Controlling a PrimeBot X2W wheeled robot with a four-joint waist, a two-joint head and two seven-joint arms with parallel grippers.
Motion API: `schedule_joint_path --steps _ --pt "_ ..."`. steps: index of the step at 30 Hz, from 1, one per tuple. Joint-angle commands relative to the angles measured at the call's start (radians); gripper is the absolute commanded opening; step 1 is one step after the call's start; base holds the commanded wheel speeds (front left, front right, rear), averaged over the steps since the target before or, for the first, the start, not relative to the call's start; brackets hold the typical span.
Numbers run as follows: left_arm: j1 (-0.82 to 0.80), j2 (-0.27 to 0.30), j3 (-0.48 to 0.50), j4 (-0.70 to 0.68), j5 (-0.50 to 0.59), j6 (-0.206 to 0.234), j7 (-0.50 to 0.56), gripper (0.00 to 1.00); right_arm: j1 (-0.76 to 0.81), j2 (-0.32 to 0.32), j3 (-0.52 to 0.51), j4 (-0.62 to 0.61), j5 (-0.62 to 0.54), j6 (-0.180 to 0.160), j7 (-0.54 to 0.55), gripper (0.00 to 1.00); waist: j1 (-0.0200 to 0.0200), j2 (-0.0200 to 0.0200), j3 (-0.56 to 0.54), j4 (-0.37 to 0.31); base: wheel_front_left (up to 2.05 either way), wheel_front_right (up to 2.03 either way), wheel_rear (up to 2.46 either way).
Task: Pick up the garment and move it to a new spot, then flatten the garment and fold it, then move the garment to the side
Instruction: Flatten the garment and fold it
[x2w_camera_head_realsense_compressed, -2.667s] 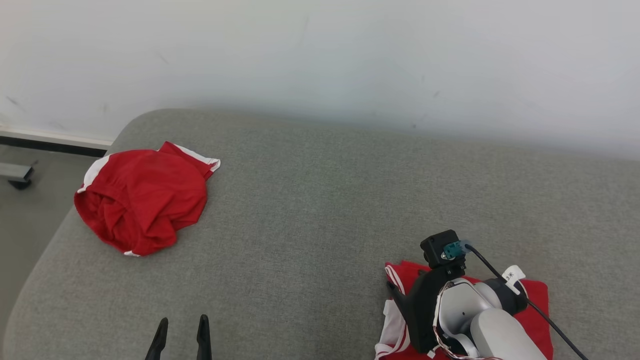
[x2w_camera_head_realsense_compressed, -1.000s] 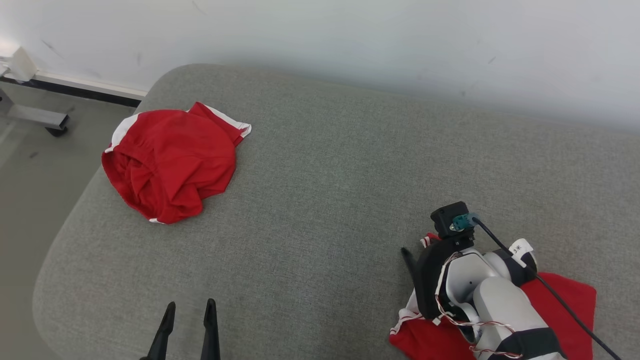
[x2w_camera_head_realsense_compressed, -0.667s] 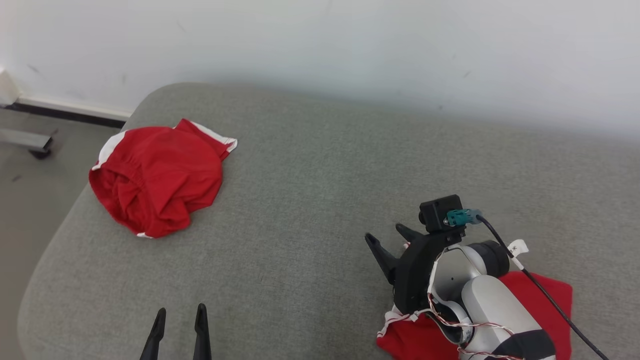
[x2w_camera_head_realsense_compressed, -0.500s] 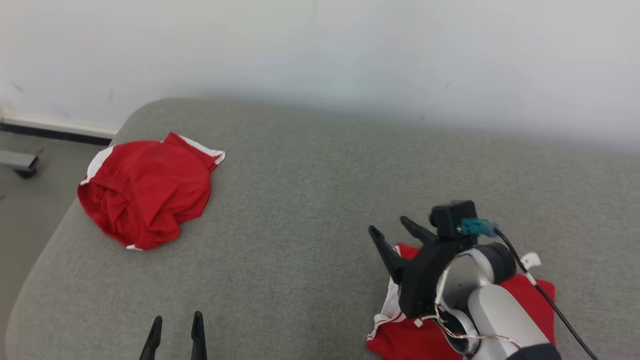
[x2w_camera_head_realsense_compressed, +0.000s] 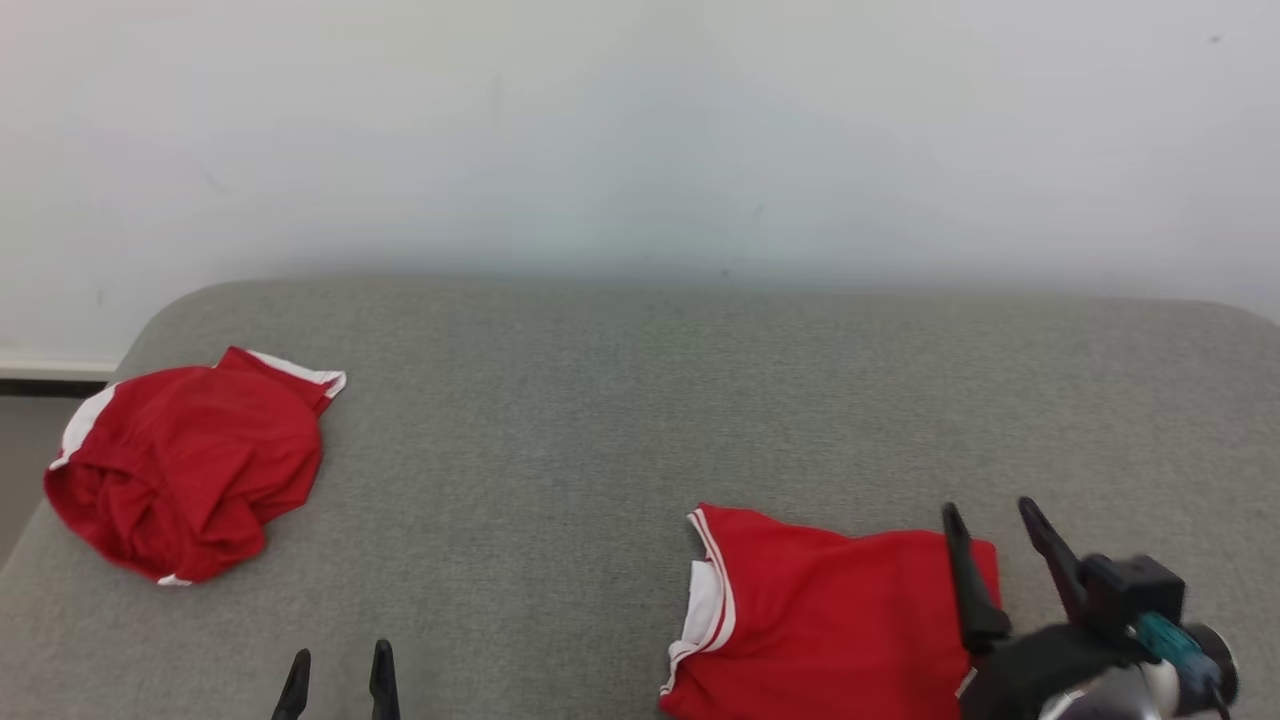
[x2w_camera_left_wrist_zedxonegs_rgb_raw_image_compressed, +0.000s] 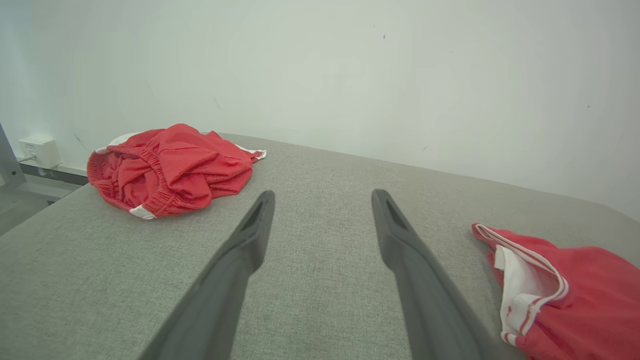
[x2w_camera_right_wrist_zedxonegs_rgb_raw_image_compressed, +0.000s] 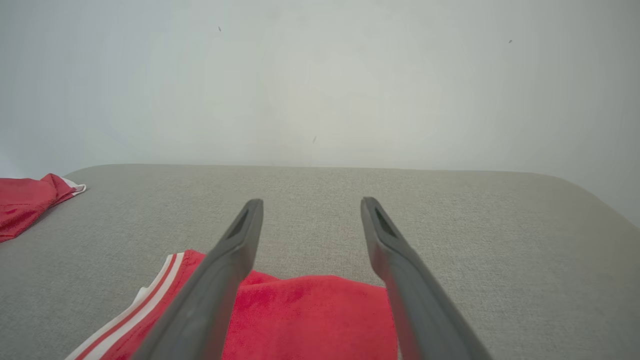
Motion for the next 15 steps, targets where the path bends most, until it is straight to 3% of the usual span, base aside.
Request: schedule_joint_path --steps 1,4,15 --pt "0.013 -0.001 0.000 0.002 0.006 0.002 -0.003 1.00 0.019 -0.001 -0.010 -0.003 -0.005 -0.003 -0.014 1.00 0.0001 0.0000 -0.016 -0.033 0.00 0.00 0.00" --pt "0.008 -0.001 0.002 0.010 0.016 0.005 -0.003 1.00 0.070 -0.006 -0.051 -0.001 -0.001 -0.003 -0.066 1.00 0.0001 0.0000 -0.024 -0.062 0.00 0.00 0.00" --pt "0.000 -0.001 0.013 0.050 0.053 -0.001 -0.003 1.00 0.132 -0.068 -0.053 0.042 0.031 -0.003 -0.162 1.00 0.0001 0.0000 -0.038 -0.105 0.00 0.00 0.00"
